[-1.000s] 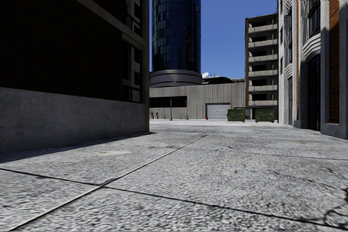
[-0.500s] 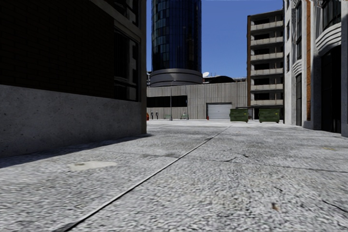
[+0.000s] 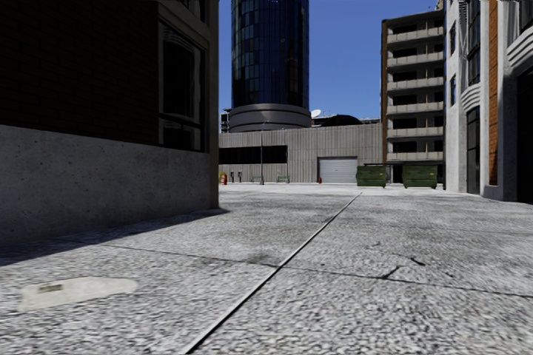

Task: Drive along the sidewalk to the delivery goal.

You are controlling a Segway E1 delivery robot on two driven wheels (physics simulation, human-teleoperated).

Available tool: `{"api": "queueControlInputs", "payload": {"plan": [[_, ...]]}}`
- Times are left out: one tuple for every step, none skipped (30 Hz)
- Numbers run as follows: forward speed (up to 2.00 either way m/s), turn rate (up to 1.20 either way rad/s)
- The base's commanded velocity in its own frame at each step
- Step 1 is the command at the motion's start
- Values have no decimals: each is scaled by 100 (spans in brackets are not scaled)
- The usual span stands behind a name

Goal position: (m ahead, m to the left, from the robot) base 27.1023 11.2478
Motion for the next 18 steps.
{"api": "queueControlInputs", "payload": {"plan": [[200, 0], [200, 0], [200, 0], [200, 0], [200, 0], [200, 0], [200, 0], [200, 0], [200, 0], [200, 0], [200, 0], [200, 0], [200, 0], [200, 0], [200, 0], [200, 0], [200, 0], [200, 0]]}}
